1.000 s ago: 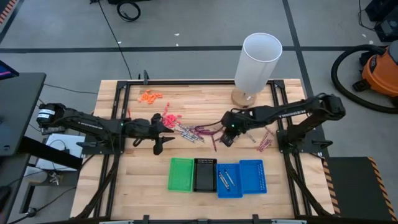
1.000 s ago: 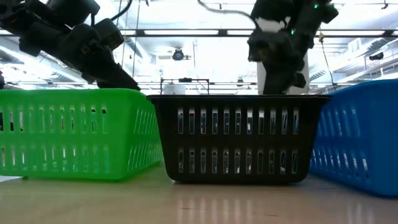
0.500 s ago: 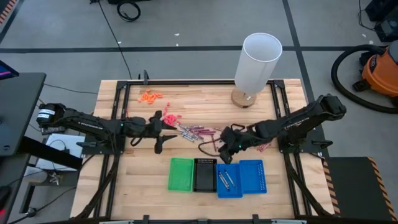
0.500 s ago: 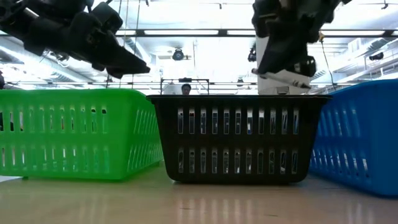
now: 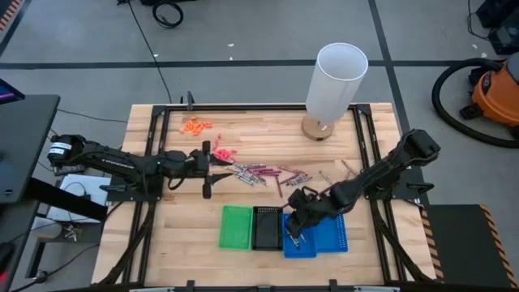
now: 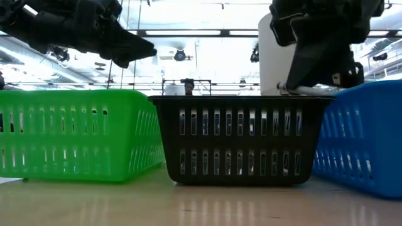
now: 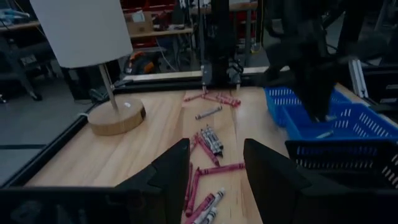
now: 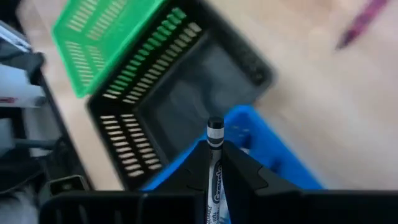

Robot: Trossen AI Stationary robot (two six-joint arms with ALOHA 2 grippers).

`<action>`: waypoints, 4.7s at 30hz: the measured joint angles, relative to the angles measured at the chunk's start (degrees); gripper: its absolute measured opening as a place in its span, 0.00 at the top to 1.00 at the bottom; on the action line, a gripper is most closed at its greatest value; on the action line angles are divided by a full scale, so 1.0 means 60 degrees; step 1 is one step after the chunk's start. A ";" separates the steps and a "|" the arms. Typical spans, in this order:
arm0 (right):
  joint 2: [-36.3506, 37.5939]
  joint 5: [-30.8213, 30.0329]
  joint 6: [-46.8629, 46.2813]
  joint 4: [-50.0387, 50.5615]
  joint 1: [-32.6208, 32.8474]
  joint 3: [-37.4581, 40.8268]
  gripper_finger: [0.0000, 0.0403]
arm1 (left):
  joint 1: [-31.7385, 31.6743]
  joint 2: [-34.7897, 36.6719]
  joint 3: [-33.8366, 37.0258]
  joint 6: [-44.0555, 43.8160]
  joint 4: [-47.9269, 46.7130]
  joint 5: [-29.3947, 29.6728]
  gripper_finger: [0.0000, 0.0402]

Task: Sort crayons
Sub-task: Put the black crayon into the left blue bin, then put the pink crayon into the black bin

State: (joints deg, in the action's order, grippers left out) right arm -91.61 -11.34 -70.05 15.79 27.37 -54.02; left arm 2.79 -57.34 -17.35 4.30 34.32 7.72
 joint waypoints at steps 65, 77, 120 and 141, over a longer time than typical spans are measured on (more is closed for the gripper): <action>0.1041 -0.0050 0.3177 0.9380 -0.3864 0.0729 0.77 | 0.0015 -0.0004 -0.0002 -0.1039 -0.1801 -0.0011 0.60; 0.2352 0.0617 0.4966 0.8270 -0.6226 0.2085 0.59 | 0.0015 -0.0004 -0.0002 -0.1035 -0.1809 -0.0011 0.60; 0.1780 0.2149 0.7361 0.6150 -0.9798 0.3206 0.86 | 0.0011 -0.0004 -0.0002 -0.0923 -0.1798 -0.0005 0.60; 0.1766 0.1792 0.7125 0.5810 -0.8158 0.1612 0.90 | 0.0011 -0.0004 -0.0002 -0.0860 -0.1837 -0.0005 0.60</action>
State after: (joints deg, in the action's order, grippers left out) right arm -81.01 -0.59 -27.31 50.65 -21.58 -44.35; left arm 2.85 -57.36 -17.37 -0.86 23.29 7.69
